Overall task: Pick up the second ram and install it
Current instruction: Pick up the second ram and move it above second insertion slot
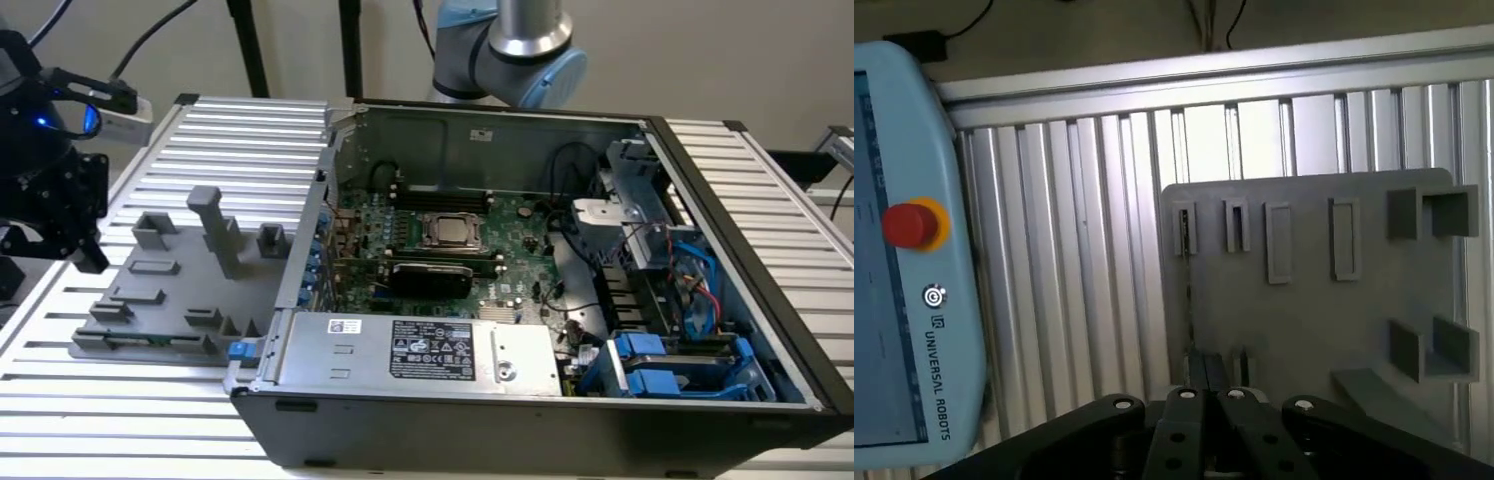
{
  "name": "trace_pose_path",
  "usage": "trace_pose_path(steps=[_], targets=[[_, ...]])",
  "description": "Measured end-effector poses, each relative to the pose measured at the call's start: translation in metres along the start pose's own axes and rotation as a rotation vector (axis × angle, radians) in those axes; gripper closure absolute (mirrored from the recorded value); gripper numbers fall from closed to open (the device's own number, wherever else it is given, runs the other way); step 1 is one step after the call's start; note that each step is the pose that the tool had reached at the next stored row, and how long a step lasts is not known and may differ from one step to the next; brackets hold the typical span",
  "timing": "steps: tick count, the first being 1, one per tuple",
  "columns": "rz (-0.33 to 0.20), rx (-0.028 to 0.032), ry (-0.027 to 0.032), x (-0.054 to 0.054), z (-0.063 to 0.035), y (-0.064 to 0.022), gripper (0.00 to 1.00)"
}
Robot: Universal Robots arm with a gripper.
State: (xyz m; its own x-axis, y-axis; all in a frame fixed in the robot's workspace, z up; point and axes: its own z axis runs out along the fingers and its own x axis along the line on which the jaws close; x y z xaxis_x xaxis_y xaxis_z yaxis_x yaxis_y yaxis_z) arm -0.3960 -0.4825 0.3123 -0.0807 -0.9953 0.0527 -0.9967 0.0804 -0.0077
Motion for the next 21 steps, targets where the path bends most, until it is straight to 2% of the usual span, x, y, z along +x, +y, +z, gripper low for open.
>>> trace_pose_path(steps=[2,4,18,21], targets=[[-0.007,0.0009,0.0037,0.0000,0.0009,0.0000,0.89],[-0.007,0.0008,0.0040,0.0000,0.0012,0.0000,0.89],[-0.008,0.0009,0.0040,-0.0001,0.0015,0.0000,0.89],[-0.022,0.0017,0.0034,-0.0001,0.0023,0.0000,0.89]])
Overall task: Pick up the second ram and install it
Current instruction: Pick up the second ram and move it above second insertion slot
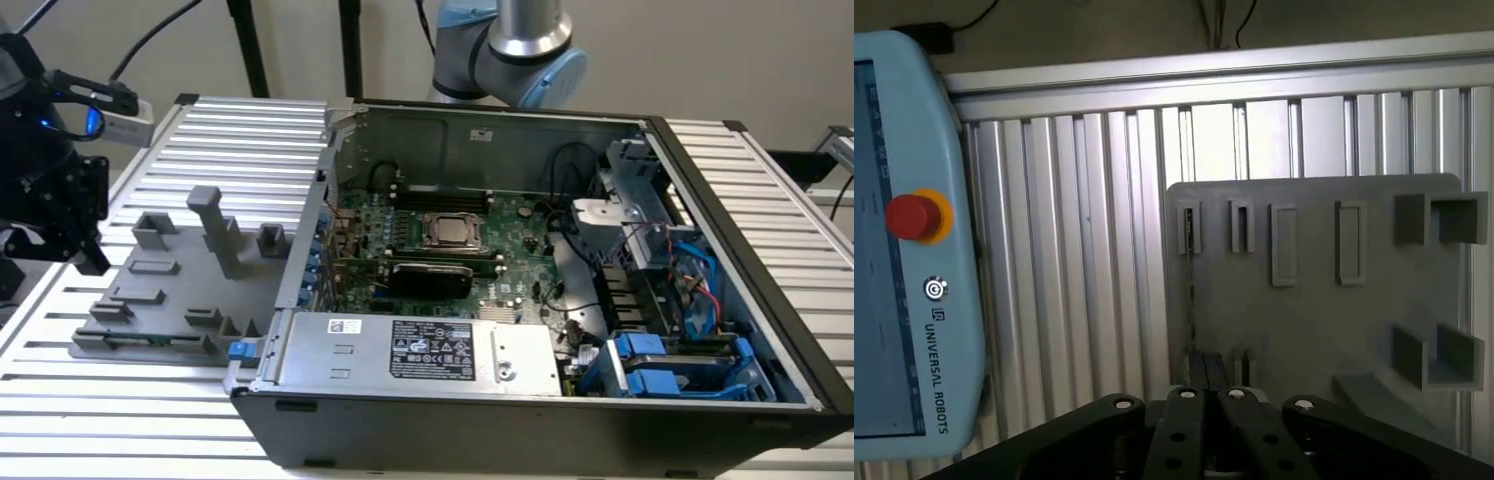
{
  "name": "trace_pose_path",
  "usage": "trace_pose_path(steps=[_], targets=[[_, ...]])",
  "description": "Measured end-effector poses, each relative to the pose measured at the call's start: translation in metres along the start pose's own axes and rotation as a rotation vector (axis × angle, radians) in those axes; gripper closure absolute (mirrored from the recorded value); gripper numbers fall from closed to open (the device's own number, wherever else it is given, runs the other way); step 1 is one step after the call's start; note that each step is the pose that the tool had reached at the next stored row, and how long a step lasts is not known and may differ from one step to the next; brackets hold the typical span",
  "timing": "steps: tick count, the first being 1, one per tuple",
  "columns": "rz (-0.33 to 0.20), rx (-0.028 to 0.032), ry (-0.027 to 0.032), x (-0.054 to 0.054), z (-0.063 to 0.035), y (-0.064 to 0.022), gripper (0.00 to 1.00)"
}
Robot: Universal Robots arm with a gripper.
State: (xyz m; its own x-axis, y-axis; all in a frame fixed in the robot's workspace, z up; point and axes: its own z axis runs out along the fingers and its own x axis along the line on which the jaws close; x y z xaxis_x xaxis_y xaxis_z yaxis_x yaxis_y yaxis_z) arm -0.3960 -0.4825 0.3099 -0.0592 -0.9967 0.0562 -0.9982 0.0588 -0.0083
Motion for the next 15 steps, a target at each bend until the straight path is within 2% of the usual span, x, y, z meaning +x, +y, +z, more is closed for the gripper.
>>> trace_pose_path(steps=[4,6,11,15], targets=[[-0.027,0.0014,-0.0017,0.000,0.0023,0.0000,0.89],[-0.032,0.0016,-0.0046,0.000,0.0045,0.0000,0.89],[-0.032,0.0007,-0.0215,0.000,0.0120,0.0001,0.89],[-0.032,0.0005,-0.0297,0.000,0.0185,0.0001,0.89]])
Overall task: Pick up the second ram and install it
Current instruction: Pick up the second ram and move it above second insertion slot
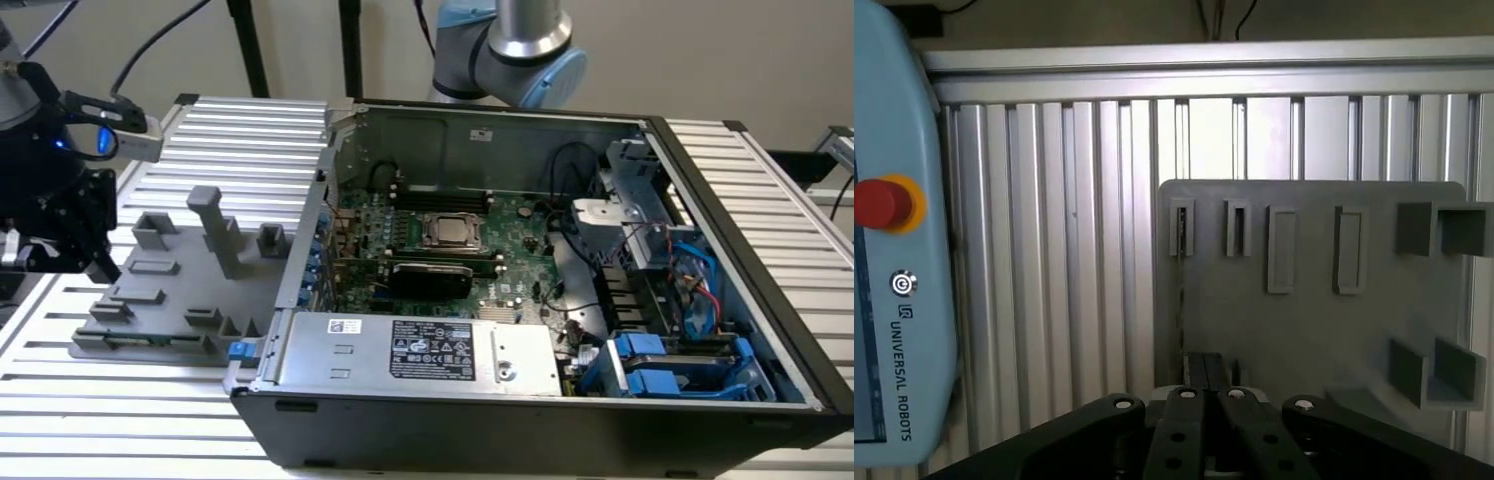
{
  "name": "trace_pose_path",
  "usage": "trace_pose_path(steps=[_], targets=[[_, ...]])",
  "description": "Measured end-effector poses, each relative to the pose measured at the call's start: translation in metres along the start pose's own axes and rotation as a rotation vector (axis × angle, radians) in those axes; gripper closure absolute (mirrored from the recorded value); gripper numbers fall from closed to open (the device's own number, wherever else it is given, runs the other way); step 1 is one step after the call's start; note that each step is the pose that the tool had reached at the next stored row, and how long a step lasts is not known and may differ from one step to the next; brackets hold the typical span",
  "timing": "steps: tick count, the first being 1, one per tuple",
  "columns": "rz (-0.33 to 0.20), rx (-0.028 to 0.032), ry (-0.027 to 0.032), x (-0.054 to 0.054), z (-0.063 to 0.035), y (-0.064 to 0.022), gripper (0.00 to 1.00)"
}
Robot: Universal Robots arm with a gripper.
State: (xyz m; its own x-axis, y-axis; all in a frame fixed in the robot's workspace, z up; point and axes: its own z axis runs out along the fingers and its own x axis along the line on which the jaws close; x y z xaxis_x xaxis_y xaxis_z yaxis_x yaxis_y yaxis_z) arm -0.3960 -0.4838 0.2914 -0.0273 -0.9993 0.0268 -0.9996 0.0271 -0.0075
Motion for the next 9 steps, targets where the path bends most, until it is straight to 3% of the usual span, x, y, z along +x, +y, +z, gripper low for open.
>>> trace_pose_path(steps=[4,9], targets=[[0.000,-0.0001,-0.0053,0.000,0.0065,0.0000,0.88],[0.000,-0.0002,-0.0076,0.002,0.0156,0.0000,0.70]])
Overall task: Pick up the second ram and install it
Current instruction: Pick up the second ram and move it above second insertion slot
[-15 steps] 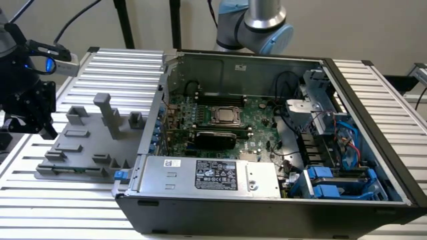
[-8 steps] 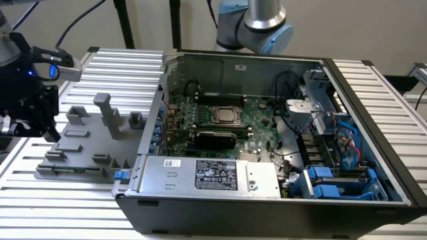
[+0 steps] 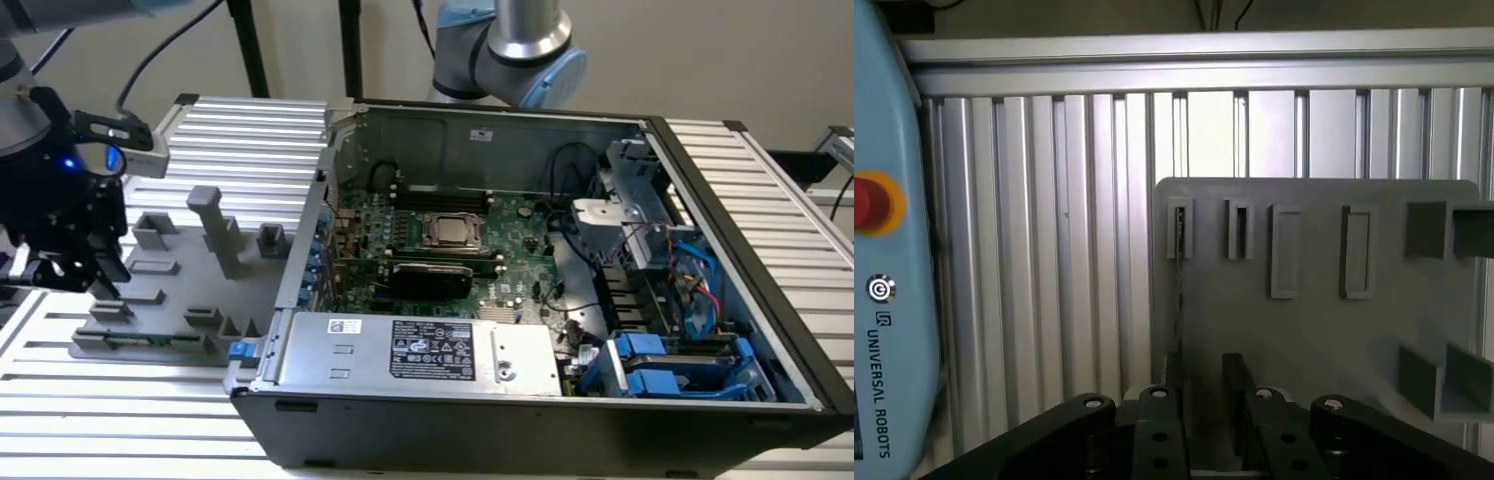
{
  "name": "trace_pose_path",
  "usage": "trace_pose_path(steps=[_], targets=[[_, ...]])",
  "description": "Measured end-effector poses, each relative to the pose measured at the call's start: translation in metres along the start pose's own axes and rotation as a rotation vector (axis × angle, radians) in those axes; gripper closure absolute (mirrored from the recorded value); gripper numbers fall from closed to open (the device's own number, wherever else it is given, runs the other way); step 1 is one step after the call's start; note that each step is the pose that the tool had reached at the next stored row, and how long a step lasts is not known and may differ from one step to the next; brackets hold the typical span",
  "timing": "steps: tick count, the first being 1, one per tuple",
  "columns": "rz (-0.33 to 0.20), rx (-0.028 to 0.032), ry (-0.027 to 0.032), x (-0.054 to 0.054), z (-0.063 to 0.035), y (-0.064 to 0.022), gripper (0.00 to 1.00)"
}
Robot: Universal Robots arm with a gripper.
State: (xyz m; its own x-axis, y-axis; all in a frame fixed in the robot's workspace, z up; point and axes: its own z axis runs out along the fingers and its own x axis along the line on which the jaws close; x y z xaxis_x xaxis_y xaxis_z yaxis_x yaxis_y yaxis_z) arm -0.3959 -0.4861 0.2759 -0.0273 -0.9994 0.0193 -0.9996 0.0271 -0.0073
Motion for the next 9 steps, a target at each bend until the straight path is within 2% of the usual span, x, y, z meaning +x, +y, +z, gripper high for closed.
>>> trace_pose_path(steps=[9], targets=[[0.000,-0.0001,-0.0010,0.004,0.0163,0.0000,0.70]])
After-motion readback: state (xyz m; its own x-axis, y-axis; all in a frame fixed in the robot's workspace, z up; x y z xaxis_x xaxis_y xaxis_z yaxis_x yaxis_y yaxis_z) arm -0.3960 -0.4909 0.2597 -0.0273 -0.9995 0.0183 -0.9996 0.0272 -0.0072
